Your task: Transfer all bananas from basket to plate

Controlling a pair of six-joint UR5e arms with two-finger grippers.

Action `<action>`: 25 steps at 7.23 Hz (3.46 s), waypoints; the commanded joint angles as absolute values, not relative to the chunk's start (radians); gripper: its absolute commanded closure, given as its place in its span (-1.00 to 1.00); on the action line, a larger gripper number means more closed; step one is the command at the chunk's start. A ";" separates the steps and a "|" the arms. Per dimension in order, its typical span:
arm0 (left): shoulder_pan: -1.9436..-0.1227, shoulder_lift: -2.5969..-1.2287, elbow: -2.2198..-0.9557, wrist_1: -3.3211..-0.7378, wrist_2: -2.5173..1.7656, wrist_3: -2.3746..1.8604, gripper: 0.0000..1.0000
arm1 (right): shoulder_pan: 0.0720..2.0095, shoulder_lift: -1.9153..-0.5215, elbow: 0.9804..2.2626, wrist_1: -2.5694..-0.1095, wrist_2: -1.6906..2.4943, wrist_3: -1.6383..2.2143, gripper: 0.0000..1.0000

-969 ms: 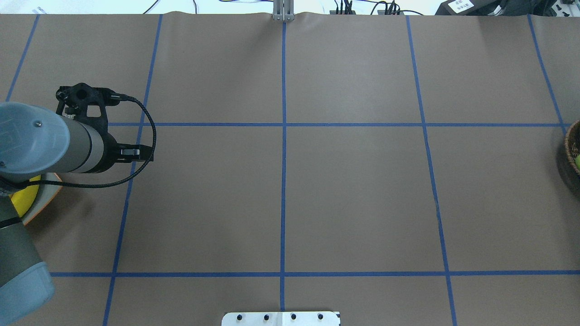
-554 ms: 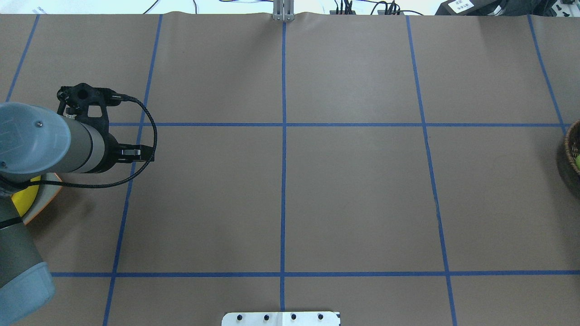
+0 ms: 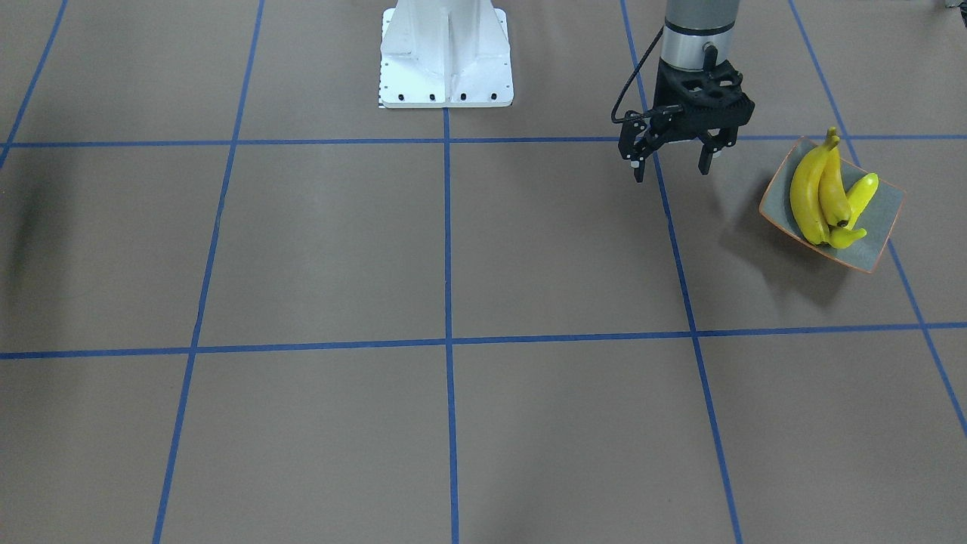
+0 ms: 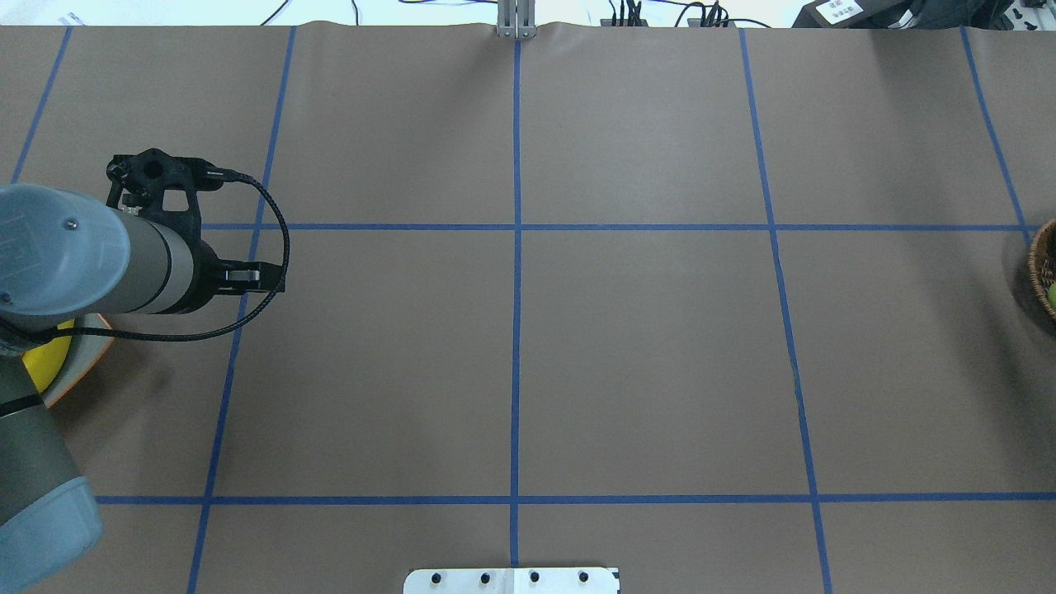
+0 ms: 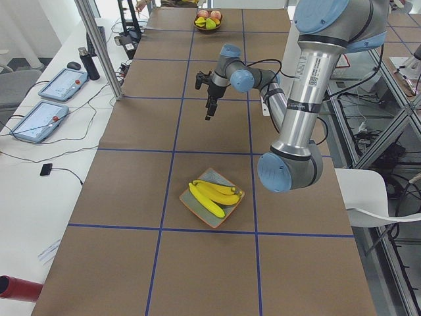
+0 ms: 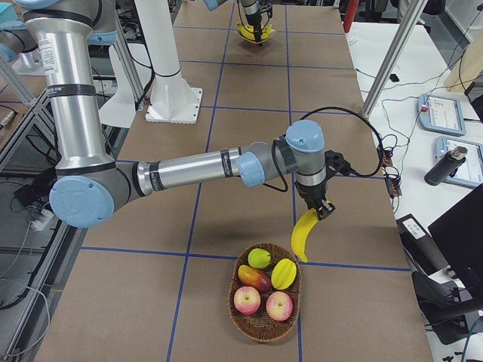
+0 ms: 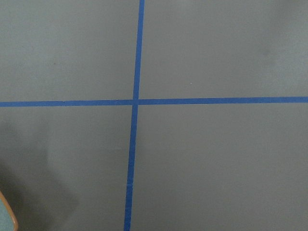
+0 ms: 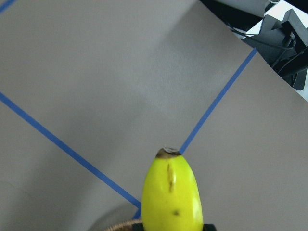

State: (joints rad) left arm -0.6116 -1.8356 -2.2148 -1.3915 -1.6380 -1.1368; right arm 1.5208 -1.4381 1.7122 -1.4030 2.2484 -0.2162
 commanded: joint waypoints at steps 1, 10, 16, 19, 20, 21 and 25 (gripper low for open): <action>-0.611 -1.880 -2.209 -1.399 -1.635 -1.163 -1.00 | 1.465 -1.427 1.826 -1.414 2.303 0.089 1.00; -0.502 -2.031 -2.102 -2.130 -1.637 -1.267 -1.00 | 1.099 -1.057 1.921 -1.417 2.318 1.431 1.00; -0.388 -2.108 -2.065 -2.246 -1.628 -1.279 -1.00 | 0.915 -0.870 1.921 -1.669 2.128 1.681 1.00; -0.390 -2.149 -2.043 -2.243 -1.566 -1.278 -1.00 | 0.847 -0.838 1.930 -1.693 2.093 1.764 1.00; -0.391 -2.149 -2.037 -2.243 -1.543 -1.278 -1.00 | 0.829 -0.807 1.945 -1.776 2.082 1.764 1.00; -0.391 -2.151 -2.034 -2.244 -1.523 -1.278 -1.00 | 0.812 -0.798 1.959 -1.833 2.073 1.764 1.00; -0.405 -2.151 -2.005 -2.244 -1.522 -1.276 -1.00 | 0.755 -0.793 2.037 -1.939 2.043 1.764 1.00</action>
State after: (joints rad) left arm -0.4038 -2.1506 -2.0136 -2.2437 -1.5222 -1.2763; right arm 0.7684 -0.7967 2.0277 -1.9303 2.0465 1.7641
